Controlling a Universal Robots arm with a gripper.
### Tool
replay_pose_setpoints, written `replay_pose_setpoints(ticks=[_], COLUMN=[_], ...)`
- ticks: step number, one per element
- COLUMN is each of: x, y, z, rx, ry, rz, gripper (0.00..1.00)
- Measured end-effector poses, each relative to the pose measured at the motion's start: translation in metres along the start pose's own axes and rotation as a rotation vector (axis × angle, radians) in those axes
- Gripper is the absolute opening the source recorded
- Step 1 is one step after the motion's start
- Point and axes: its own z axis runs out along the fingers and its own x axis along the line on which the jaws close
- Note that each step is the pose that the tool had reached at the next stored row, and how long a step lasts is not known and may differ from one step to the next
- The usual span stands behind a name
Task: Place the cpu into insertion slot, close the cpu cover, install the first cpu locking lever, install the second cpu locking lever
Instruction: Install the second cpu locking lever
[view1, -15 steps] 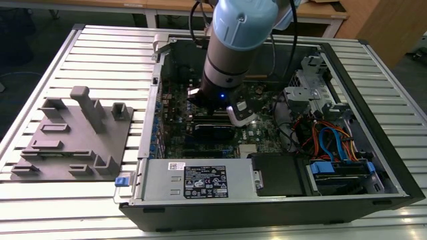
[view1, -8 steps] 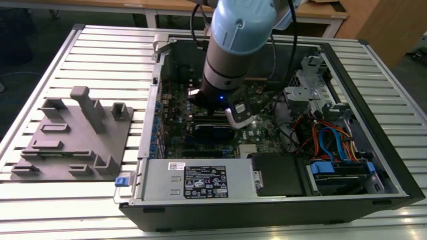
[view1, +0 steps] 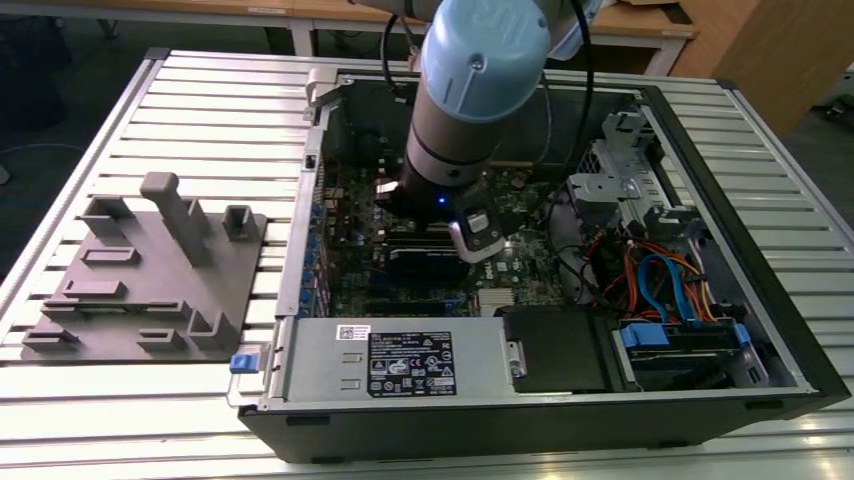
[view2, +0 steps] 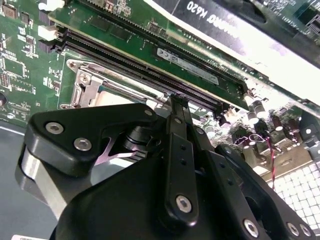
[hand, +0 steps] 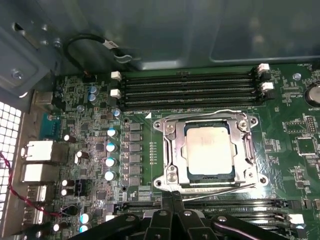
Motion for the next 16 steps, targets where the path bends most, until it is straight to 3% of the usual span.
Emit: replay_pose_setpoints(ticks=[2,3,11,16], x=[0.0003,0.0005,0.0049,0.0049], y=[-0.0002,-0.0004,-0.0028,-0.0036], z=[0.0005,0.0011,0.0076,0.0101], rx=[-0.014,-0.0173,-0.0225,-0.0353], ry=[0.0005,0.0005,0.0005,0.0008], rz=[0.0,0.001,0.002,0.002], gripper=[0.1,0.1,0.1,0.1])
